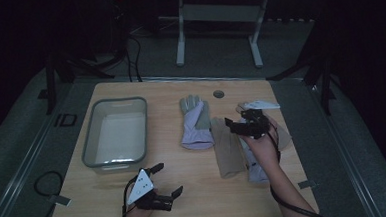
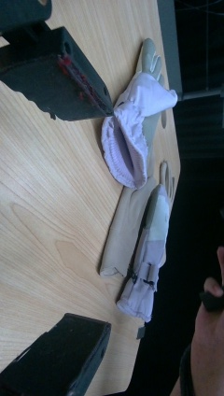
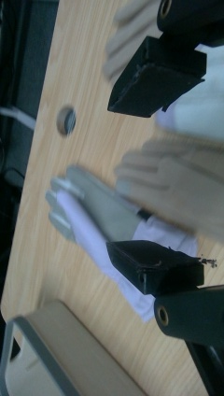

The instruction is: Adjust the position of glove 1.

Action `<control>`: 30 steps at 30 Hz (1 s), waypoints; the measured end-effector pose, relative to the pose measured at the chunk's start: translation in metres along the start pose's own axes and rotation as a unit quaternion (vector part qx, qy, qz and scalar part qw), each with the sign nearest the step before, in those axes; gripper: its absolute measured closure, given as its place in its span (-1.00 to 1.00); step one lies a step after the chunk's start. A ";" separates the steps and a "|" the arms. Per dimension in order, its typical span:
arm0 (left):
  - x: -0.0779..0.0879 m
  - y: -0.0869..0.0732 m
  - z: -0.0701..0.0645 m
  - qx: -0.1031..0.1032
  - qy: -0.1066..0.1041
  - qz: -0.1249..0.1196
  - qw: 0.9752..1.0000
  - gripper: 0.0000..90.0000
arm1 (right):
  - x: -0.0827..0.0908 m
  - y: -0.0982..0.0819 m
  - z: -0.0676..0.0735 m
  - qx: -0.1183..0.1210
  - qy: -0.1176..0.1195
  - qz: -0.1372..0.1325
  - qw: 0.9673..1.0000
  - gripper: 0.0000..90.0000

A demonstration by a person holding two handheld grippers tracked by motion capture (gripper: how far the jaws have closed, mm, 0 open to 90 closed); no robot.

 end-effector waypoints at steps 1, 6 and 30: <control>0.000 0.000 0.000 0.000 -0.001 -0.002 1.000 -0.98 | -0.010 0.002 0.007 0.006 0.004 0.005 1.000 -0.34; 0.001 0.000 0.000 0.003 -0.005 -0.002 1.000 -0.98 | -0.035 0.005 0.022 0.026 0.003 0.019 0.999 -0.28; 0.000 0.000 -0.001 -0.001 -0.001 -0.001 1.000 -0.98 | -0.144 -0.026 0.025 0.025 0.012 0.143 0.989 0.08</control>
Point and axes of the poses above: each handheld gripper's, and its own axes: x roughly backward along the jaws, y roughly out of its top, z roughly to its left, the point moved 10 cm from there along -x, roughly forward along the jaws, and after that the axes turned 6 degrees about y, right-handed, at the moved point
